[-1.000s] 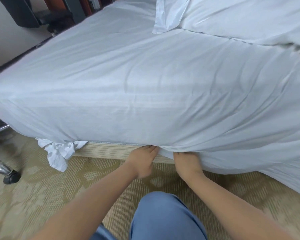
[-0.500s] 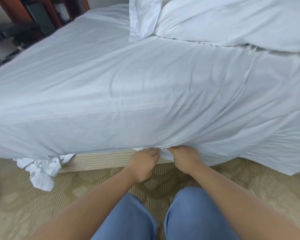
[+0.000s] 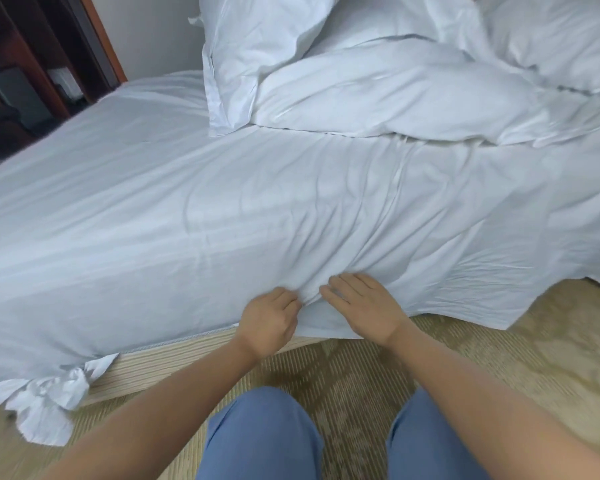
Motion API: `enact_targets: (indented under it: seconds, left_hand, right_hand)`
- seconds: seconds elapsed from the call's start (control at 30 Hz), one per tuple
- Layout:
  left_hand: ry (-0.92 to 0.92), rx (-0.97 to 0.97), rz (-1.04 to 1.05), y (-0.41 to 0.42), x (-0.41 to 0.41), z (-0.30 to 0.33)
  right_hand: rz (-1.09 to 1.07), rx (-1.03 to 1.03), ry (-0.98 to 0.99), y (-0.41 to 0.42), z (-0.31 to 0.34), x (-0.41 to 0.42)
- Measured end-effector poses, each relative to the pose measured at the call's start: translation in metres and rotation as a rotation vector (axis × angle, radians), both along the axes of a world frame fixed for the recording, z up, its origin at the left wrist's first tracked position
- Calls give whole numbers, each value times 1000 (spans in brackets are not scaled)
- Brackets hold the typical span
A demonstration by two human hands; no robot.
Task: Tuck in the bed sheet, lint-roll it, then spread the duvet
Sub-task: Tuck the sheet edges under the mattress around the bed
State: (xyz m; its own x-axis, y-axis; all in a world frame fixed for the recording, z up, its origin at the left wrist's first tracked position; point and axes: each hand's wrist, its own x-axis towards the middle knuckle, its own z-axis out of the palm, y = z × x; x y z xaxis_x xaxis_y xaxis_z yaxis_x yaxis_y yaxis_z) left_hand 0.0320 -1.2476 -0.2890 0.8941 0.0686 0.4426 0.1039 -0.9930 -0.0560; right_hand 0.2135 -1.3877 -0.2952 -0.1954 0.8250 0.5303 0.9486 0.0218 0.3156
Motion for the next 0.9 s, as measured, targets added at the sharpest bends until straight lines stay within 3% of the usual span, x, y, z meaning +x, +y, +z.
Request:
enact_targets:
  seconds: [0.17, 0.3, 0.57, 0.9]
  left_hand:
    - [-28, 204, -38, 22, 2, 44]
    - [15, 251, -57, 27, -1, 58]
    - [201, 73, 48, 20, 3, 37]
    - [643, -229, 329, 17, -16, -21]
  right_hand:
    - [-113, -84, -262, 12, 44, 1]
    - [-117, -127, -342, 17, 51, 7]
    - [-141, -129, -175, 24, 42, 6]
    - [-136, -287, 110, 36, -11, -11]
